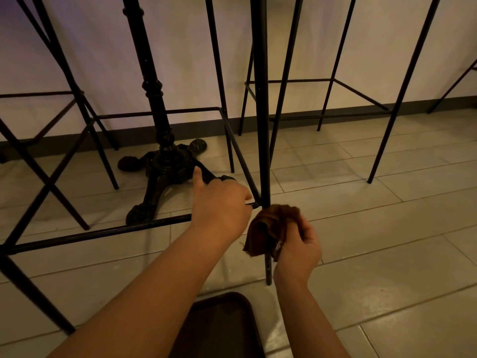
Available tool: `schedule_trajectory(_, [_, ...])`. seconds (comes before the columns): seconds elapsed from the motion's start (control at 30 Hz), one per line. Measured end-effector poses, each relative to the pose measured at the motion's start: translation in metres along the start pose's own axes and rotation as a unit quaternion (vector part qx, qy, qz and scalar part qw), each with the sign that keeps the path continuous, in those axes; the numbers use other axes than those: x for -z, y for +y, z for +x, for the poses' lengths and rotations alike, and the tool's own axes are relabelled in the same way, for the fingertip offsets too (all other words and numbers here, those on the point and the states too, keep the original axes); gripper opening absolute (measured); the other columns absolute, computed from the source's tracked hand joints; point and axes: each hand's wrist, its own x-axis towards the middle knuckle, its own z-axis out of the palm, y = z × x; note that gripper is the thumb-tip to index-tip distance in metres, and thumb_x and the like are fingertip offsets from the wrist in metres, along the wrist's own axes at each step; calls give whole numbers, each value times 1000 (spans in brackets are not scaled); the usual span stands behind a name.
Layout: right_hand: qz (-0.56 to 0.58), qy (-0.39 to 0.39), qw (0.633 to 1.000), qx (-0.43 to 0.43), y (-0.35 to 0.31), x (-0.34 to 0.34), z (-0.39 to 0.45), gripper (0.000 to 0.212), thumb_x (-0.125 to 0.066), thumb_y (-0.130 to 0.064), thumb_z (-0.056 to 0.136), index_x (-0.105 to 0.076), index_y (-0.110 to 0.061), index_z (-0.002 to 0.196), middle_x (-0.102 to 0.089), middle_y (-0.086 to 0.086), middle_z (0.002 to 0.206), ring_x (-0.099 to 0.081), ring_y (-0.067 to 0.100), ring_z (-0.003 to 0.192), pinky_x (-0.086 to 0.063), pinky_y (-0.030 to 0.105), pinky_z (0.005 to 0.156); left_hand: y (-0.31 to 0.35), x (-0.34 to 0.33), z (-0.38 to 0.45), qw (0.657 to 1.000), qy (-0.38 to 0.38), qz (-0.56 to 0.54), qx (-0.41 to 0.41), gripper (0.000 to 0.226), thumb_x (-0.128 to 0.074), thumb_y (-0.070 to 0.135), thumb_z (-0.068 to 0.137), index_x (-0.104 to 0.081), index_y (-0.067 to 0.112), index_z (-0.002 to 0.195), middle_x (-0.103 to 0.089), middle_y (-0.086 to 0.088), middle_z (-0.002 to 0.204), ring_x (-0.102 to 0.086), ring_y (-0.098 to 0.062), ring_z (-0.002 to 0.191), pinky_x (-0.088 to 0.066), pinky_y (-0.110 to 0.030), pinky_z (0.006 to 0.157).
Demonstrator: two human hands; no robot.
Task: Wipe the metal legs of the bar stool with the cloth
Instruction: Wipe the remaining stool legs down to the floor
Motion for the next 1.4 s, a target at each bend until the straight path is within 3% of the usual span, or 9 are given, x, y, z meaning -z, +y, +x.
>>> schedule_trajectory(0.17, [-195,-178,938,223,8,0,-14,39,-54,-13,94,-55,-22,133,-61,-13,120,-56,2,113,-45,15,93,9,-8,12,991,10,-135,5,28,-52,47,88,-64,35,110,-64,11,116,-51,-13,117,1,-46,115])
schedule_trajectory(0.3, [-257,-209,901,280,19,5,-5,43,-52,-13,94,-49,-19,136,-57,-13,122,-51,0,115,-40,11,94,9,-18,13,970,45,-235,35,21,-57,45,86,-69,33,98,-67,9,111,-49,-17,116,-8,-42,114])
schedule_trajectory(0.4, [-271,-203,906,256,17,-1,3,24,-42,-22,97,-57,-30,114,-59,-19,100,-57,-2,94,-44,9,77,12,-25,11,965,72,-248,38,22,-58,45,85,-69,31,98,-67,7,109,-46,-12,104,-19,-45,113])
schedule_trajectory(0.5, [-248,-195,938,144,20,-4,11,24,-35,-31,101,-57,-36,98,-64,-9,87,-62,8,80,-53,29,70,11,-29,12,970,75,-231,27,23,-56,45,86,-68,31,100,-66,9,113,-50,-11,108,-21,-47,112])
schedule_trajectory(0.63, [-179,-198,961,-71,30,8,22,30,-36,-28,102,-62,-23,117,-69,7,96,-65,18,85,-52,32,75,12,-27,10,973,74,-216,27,26,-55,47,87,-68,31,103,-65,9,115,-51,-12,114,-18,-46,114])
schedule_trajectory(0.87, [-175,-290,937,86,39,25,3,18,-40,-10,101,-58,-11,99,-66,12,90,-62,14,70,-48,24,62,18,-29,8,965,73,-247,42,24,-61,41,85,-68,27,103,-62,6,116,-48,-15,112,-31,-47,108])
schedule_trajectory(1.03, [-182,-290,934,101,47,19,11,19,-38,-10,101,-55,-17,96,-63,-5,83,-63,8,66,-49,20,57,21,-38,6,947,70,-313,39,23,-62,32,86,-66,22,106,-55,8,118,-48,-3,103,-34,-16,85])
schedule_trajectory(1.2, [-151,-325,933,-22,48,22,28,34,-30,-35,102,-57,-13,98,-64,4,77,-61,15,64,-52,32,60,22,-41,3,949,75,-306,28,23,-59,30,89,-66,19,108,-57,4,120,-47,-13,119,-37,-25,99])
schedule_trajectory(1.4, [-105,-335,920,-173,34,9,46,37,-31,-29,103,-55,-7,85,-54,8,66,-53,14,53,-47,25,55,22,-39,1,949,71,-305,24,21,-58,30,89,-67,20,105,-58,5,117,-47,-16,121,-38,-31,103])
